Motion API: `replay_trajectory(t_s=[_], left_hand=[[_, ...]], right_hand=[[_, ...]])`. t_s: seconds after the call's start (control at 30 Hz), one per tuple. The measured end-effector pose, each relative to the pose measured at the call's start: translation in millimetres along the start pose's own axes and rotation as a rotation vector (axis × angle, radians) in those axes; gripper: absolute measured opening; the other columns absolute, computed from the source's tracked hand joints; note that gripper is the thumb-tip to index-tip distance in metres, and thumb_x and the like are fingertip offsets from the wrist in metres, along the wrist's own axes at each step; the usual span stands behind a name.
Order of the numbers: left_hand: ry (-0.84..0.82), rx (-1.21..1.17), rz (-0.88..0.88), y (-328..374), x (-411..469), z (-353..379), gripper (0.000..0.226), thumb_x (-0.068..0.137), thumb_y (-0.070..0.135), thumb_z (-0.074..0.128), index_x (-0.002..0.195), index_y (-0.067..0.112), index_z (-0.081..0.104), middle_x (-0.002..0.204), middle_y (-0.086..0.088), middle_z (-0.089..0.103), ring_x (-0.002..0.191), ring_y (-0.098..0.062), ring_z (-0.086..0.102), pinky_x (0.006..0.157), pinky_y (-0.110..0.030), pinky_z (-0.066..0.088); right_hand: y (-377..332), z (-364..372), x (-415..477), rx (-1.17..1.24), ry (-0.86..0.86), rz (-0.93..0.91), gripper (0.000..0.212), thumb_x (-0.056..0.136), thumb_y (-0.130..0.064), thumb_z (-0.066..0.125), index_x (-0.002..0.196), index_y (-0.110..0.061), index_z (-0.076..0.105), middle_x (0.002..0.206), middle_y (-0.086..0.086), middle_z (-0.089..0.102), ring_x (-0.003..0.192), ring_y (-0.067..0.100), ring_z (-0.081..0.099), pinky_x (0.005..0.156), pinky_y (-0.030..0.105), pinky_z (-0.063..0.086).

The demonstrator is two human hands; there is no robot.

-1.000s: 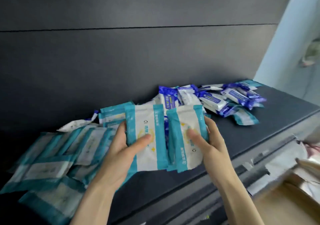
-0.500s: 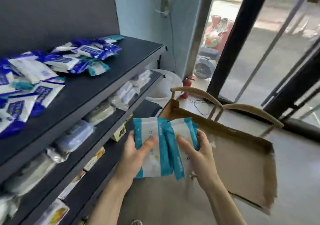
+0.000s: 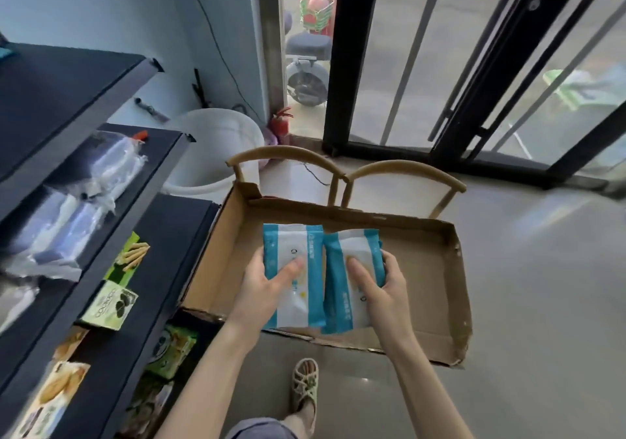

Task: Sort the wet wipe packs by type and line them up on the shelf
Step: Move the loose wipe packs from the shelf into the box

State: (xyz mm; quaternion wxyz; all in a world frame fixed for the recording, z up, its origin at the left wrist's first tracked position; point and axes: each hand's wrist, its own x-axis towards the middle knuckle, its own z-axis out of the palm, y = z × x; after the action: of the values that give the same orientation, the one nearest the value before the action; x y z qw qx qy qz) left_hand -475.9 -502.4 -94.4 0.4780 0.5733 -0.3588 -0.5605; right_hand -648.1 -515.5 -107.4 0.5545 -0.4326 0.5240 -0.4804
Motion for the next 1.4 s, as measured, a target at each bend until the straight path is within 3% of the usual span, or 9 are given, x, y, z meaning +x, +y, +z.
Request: replay_trajectory(t_s=[0.3, 0.47, 0.63, 0.8, 0.93, 1.13, 1.27, 1.33, 1.4], left_hand=[[-0.025, -0.078, -0.268, -38, 150, 54, 0.034, 0.089, 0.018, 0.061, 0.12, 0.018, 0.048, 0.109, -0.006, 0.067, 0.09, -0.02, 0.07, 0.068, -0.031, 0.057], [0.028, -0.073, -0.439, -80, 228, 81, 0.026, 0.092, 0.014, 0.056, 0.116, 0.019, 0.045, 0.107, -0.004, 0.067, 0.086, -0.019, 0.07, 0.062, -0.028, 0.055], [0.077, 0.022, -0.51, -137, 313, 112, 0.031, 0.092, 0.016, 0.06, 0.118, 0.014, 0.044, 0.111, -0.004, 0.065, 0.09, -0.017, 0.068, 0.067, -0.029, 0.057], [0.081, 0.109, -0.52, -199, 387, 128, 0.034, 0.088, 0.021, 0.065, 0.117, 0.019, 0.048, 0.115, -0.003, 0.063, 0.097, -0.018, 0.067, 0.081, -0.039, 0.057], [0.115, 0.164, -0.504, -248, 432, 131, 0.04, 0.088, 0.019, 0.065, 0.122, 0.016, 0.046, 0.114, 0.003, 0.059, 0.09, -0.009, 0.064, 0.067, -0.021, 0.057], [0.176, 0.199, -0.474, -308, 477, 125, 0.038, 0.087, 0.017, 0.066, 0.118, 0.018, 0.044, 0.104, 0.011, 0.059, 0.085, 0.0, 0.063, 0.062, -0.015, 0.053], [0.16, 0.37, -0.358, -336, 493, 122, 0.032, 0.09, 0.022, 0.062, 0.12, 0.015, 0.051, 0.105, 0.006, 0.057, 0.095, -0.001, 0.059, 0.076, -0.015, 0.05], [0.168, 0.525, -0.314, -348, 494, 119, 0.037, 0.09, 0.03, 0.062, 0.122, 0.016, 0.053, 0.11, 0.003, 0.045, 0.107, -0.01, 0.049, 0.091, -0.022, 0.044], [0.19, 0.579, -0.301, -355, 494, 117, 0.042, 0.089, 0.034, 0.062, 0.126, 0.015, 0.052, 0.111, 0.003, 0.041, 0.11, -0.013, 0.046, 0.093, -0.023, 0.04]], right_hand=[[46, -37, 135, -0.108, 0.131, 0.167, 0.022, 0.089, -0.026, 0.063, 0.108, -0.022, 0.054, 0.098, 0.003, 0.066, 0.084, 0.017, 0.069, 0.07, 0.035, 0.059], [89, -61, 206, -0.114, 0.186, 0.296, 0.034, 0.09, -0.027, 0.063, 0.118, -0.019, 0.046, 0.103, 0.004, 0.065, 0.085, 0.019, 0.07, 0.073, 0.041, 0.059], [151, -90, 284, -0.144, 0.208, 0.402, 0.034, 0.091, -0.025, 0.061, 0.116, -0.018, 0.04, 0.103, 0.002, 0.062, 0.083, 0.012, 0.068, 0.071, 0.032, 0.058], [228, -109, 353, -0.196, 0.21, 0.498, 0.035, 0.091, -0.029, 0.061, 0.117, -0.02, 0.04, 0.106, 0.002, 0.062, 0.09, 0.016, 0.067, 0.08, 0.04, 0.057], [287, -114, 396, -0.236, 0.195, 0.537, 0.033, 0.09, -0.03, 0.061, 0.115, -0.024, 0.04, 0.105, -0.002, 0.061, 0.094, 0.017, 0.066, 0.083, 0.043, 0.056], [350, -110, 437, -0.304, 0.22, 0.546, 0.031, 0.091, -0.029, 0.061, 0.114, -0.024, 0.041, 0.105, -0.003, 0.061, 0.09, 0.008, 0.062, 0.071, 0.021, 0.051], [384, -101, 450, -0.595, 0.279, 0.467, 0.047, 0.091, -0.033, 0.059, 0.127, -0.006, 0.043, 0.119, 0.004, 0.042, 0.101, 0.016, 0.045, 0.082, 0.023, 0.034], [396, -96, 447, -0.796, 0.296, 0.379, 0.055, 0.093, -0.036, 0.056, 0.131, 0.0, 0.041, 0.124, 0.013, 0.037, 0.11, 0.025, 0.039, 0.091, 0.029, 0.033], [406, -93, 443, -0.91, 0.33, 0.302, 0.059, 0.092, -0.039, 0.054, 0.132, 0.003, 0.042, 0.125, 0.019, 0.04, 0.11, 0.029, 0.039, 0.095, 0.037, 0.035]])
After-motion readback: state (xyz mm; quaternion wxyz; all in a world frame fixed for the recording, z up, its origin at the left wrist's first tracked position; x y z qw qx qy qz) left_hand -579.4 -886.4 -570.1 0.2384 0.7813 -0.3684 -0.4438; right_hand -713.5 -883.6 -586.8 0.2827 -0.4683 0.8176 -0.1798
